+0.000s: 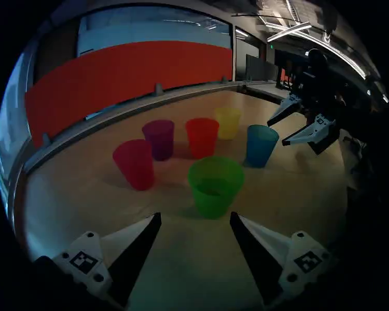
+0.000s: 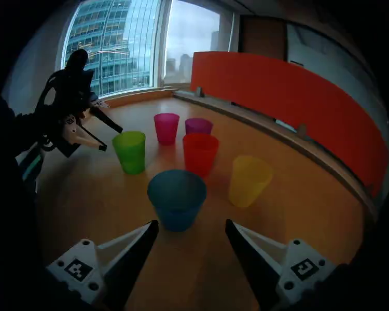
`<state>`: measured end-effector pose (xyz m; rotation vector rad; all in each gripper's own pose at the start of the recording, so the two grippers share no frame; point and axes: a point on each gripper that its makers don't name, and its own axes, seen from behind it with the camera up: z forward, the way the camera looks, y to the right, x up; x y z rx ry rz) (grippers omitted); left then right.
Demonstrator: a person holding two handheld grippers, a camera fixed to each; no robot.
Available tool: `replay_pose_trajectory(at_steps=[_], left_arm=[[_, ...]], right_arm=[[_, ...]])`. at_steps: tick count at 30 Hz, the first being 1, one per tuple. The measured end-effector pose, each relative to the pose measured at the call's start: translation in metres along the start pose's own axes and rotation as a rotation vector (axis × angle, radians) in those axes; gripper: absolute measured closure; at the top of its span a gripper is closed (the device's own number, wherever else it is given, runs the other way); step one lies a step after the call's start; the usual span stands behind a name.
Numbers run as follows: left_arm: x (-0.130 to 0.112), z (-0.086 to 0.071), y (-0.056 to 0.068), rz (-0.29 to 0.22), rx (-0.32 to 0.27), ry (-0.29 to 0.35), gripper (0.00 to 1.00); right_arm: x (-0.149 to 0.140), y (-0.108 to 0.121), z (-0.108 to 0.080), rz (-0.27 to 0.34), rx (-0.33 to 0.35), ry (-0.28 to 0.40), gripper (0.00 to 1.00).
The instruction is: Pour water
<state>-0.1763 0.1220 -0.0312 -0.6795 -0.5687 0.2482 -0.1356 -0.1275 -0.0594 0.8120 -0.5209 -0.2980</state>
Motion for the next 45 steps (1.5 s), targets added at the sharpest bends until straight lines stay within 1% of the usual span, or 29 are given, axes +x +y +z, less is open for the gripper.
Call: replay_pose_trajectory(at_steps=[3,6,13,17,20,26,29,35,41,45], left_arm=[[0.001,-0.003,-0.004,-0.004,0.015,0.008,0.01],[0.003,-0.006,-0.009,-0.019,0.038,0.019,0.01],[0.009,-0.012,-0.024,-0.073,0.107,0.069,0.01],[0.01,-0.015,-0.031,-0.081,0.142,0.086,0.01],[0.01,-0.019,-0.038,-0.086,0.178,0.096,0.01],[0.02,-0.027,-0.053,-0.121,0.24,0.153,0.01],[0.03,-0.033,-0.06,-0.133,0.27,0.194,0.01],[0.051,-0.046,-0.075,-0.127,0.359,0.27,0.01],[0.068,-0.057,-0.084,-0.137,0.423,0.338,0.01],[0.078,-0.065,-0.088,-0.146,0.466,0.38,0.01]], right_arm=[[0.0,0.001,-0.004,0.002,-0.017,0.007,0.0],[0.002,0.004,-0.008,0.015,-0.041,0.02,0.0],[0.004,0.02,-0.016,0.079,-0.121,0.056,0.0],[0.005,0.027,-0.021,0.107,-0.164,0.074,0.0],[0.006,0.032,-0.025,0.123,-0.199,0.089,0.0],[0.008,0.043,-0.032,0.17,-0.284,0.129,0.0],[0.014,0.049,-0.036,0.196,-0.332,0.162,0.0],[0.033,0.065,-0.05,0.228,-0.421,0.247,0.0],[0.051,0.082,-0.065,0.229,-0.518,0.33,0.0],[0.065,0.093,-0.077,0.251,-0.59,0.398,0.0]])
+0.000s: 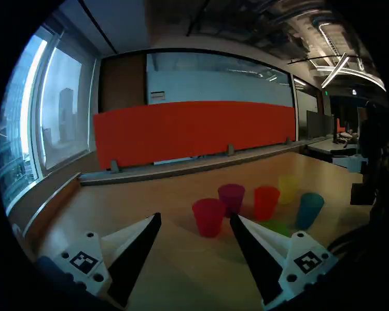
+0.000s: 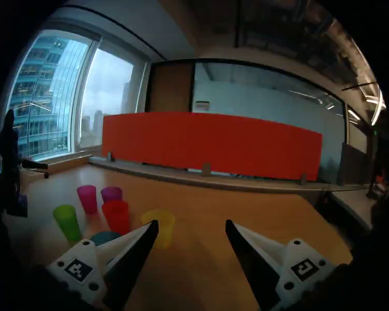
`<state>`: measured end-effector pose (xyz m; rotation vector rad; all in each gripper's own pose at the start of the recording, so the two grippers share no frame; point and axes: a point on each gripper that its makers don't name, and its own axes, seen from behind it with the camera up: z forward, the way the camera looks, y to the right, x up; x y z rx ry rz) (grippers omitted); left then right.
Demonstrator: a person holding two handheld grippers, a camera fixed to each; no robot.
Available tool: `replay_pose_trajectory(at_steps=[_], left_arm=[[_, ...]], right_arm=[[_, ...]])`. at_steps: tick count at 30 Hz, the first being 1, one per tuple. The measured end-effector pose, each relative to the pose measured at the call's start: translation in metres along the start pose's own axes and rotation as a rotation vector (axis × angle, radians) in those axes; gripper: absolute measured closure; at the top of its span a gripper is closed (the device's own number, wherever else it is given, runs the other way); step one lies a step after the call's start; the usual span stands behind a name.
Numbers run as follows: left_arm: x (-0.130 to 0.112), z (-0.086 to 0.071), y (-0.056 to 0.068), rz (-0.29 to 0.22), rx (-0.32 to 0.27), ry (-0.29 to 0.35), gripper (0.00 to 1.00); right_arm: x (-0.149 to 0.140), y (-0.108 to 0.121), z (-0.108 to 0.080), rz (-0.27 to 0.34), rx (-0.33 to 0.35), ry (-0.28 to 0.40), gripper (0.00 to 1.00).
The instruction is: Pour water
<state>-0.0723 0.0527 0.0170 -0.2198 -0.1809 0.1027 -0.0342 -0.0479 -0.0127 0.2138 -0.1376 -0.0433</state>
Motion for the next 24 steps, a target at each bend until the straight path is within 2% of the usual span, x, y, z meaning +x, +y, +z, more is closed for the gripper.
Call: replay_pose_trajectory(at_steps=[8,11,17,24], left_arm=[[0.024,-0.007,-0.013,-0.055,0.081,0.084,0.01],[0.028,-0.009,-0.018,-0.076,0.106,0.108,0.01],[0.039,-0.015,-0.024,-0.063,0.149,0.139,0.01],[0.056,-0.022,-0.027,-0.054,0.179,0.184,0.01]], right_arm=[[0.032,0.007,0.0,0.045,-0.066,0.12,0.0],[0.041,0.015,-0.003,0.049,-0.112,0.159,0.0],[0.057,0.026,-0.01,0.048,-0.176,0.218,0.0],[0.061,0.037,-0.017,0.047,-0.218,0.233,0.0]])
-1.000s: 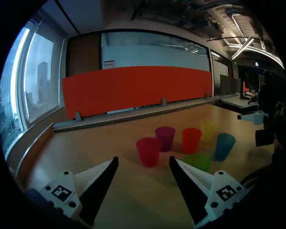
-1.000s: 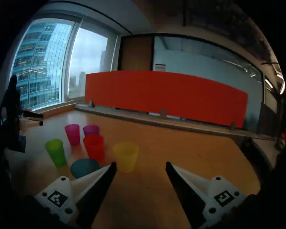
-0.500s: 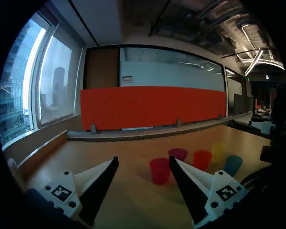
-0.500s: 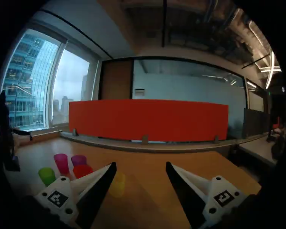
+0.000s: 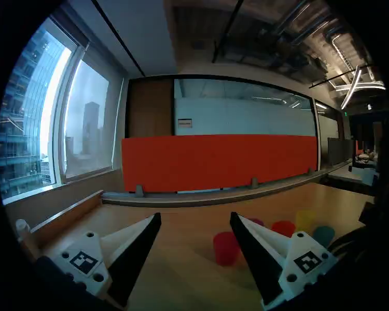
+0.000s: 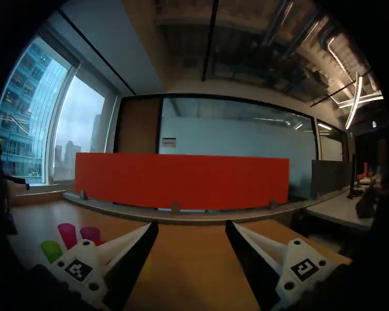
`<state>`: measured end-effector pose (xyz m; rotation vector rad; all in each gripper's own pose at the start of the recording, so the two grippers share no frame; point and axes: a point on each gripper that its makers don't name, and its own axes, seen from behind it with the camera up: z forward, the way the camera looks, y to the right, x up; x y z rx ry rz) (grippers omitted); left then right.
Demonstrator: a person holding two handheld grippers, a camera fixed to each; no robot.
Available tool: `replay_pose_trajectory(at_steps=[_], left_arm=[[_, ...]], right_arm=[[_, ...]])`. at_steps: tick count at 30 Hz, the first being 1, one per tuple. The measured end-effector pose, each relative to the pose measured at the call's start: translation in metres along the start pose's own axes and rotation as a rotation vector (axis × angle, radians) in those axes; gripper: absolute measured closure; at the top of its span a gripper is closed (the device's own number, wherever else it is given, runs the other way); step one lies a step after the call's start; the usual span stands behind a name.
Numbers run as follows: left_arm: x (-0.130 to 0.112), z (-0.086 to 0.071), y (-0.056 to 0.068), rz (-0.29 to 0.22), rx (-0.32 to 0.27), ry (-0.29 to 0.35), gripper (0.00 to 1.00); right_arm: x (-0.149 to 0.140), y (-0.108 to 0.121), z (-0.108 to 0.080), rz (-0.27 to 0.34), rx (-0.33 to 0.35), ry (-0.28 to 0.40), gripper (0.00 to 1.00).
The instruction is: Pour water
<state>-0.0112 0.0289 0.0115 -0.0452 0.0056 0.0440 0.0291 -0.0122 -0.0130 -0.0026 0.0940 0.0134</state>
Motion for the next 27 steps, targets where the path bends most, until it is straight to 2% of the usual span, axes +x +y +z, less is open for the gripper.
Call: replay_pose_trajectory(at_steps=[11,20,27], left_arm=[[-0.004,-0.007,-0.008,0.047,0.055,0.025,0.01],[-0.013,-0.011,-0.007,0.042,0.083,0.045,0.01],[-0.029,-0.012,-0.009,0.035,0.102,0.04,0.01]], right_arm=[[-0.002,0.008,-0.005,0.03,-0.005,0.005,0.0],[0.0,0.009,-0.008,0.027,-0.006,0.014,0.0],[-0.004,0.007,-0.01,0.033,-0.002,0.003,0.0]])
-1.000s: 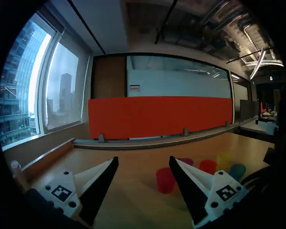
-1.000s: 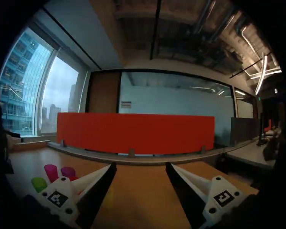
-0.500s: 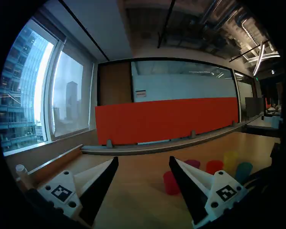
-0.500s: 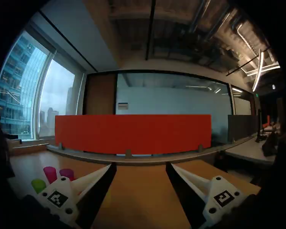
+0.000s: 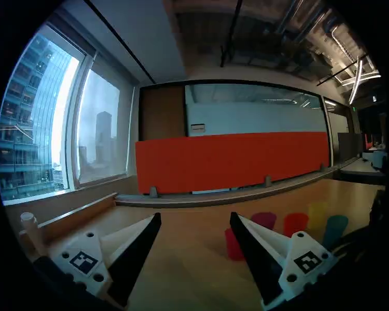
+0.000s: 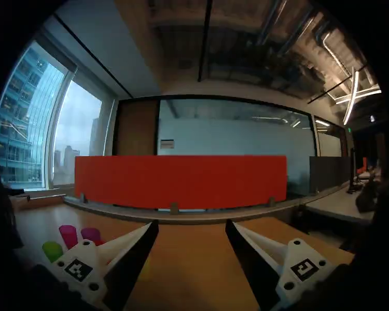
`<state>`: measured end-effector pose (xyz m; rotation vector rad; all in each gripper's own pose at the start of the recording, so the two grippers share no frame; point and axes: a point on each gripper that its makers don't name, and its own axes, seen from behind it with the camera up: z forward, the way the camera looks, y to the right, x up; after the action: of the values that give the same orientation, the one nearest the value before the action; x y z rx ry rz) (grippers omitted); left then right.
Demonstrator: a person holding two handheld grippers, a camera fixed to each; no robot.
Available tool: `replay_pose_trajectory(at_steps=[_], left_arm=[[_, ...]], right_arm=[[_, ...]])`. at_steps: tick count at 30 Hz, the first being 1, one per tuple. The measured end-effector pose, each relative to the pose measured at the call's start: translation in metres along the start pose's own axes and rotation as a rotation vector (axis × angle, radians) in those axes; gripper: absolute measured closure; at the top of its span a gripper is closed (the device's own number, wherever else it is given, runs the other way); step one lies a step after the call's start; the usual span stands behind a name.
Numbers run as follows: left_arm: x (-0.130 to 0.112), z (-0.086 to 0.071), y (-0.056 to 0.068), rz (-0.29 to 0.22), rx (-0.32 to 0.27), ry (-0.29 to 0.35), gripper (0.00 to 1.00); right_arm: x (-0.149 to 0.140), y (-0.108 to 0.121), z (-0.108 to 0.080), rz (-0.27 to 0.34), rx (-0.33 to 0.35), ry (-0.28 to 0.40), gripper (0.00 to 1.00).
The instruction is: Pour water
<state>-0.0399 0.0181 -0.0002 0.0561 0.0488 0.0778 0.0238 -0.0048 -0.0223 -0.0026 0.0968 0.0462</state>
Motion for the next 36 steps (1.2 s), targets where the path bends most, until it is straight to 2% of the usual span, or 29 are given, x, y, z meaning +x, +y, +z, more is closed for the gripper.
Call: replay_pose_trajectory(at_steps=[5,17,36], left_arm=[[-0.012,-0.001,0.0,-0.015,0.006,-0.008,0.01],[-0.033,-0.003,-0.001,-0.031,0.008,-0.013,0.01],[-0.055,-0.001,-0.004,-0.065,0.009,-0.028,0.01]], right_arm=[[-0.001,-0.003,-0.001,0.019,0.008,-0.006,0.0],[-0.003,-0.006,-0.001,0.001,-0.001,-0.013,0.0],[0.003,-0.001,-0.005,0.014,-0.016,-0.007,0.0]])
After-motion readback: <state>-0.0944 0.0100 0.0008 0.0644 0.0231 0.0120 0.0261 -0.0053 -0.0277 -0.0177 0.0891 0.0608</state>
